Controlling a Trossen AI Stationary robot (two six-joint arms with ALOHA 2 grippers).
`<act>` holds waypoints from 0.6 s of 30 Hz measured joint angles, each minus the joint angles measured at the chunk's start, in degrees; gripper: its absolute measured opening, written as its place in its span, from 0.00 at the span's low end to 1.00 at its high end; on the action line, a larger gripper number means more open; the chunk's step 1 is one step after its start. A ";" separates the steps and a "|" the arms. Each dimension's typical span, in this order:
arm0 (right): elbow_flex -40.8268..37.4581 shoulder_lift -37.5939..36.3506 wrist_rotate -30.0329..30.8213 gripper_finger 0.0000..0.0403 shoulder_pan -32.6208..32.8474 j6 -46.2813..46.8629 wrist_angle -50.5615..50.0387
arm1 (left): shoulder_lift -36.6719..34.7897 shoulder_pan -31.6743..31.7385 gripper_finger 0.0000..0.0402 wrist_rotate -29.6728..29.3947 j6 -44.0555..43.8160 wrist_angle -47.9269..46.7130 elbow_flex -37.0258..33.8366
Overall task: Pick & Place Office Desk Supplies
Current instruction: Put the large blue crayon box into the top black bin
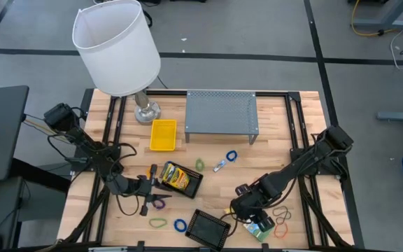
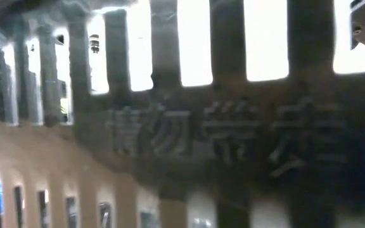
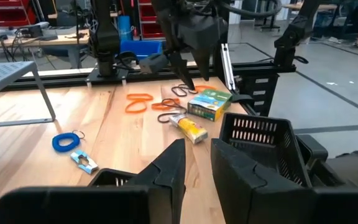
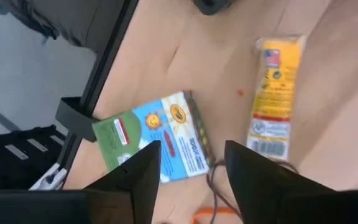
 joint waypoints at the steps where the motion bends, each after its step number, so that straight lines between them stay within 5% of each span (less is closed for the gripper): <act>1: 0.00 0.58 -0.18 0.45 0.01 -0.53 -0.17 | 0.00 0.01 0.21 0.01 0.00 0.02 0.00; 18: 0.00 7.85 -1.94 0.44 1.44 -4.48 2.73 | 0.01 -0.02 0.21 0.00 -0.43 -1.49 0.00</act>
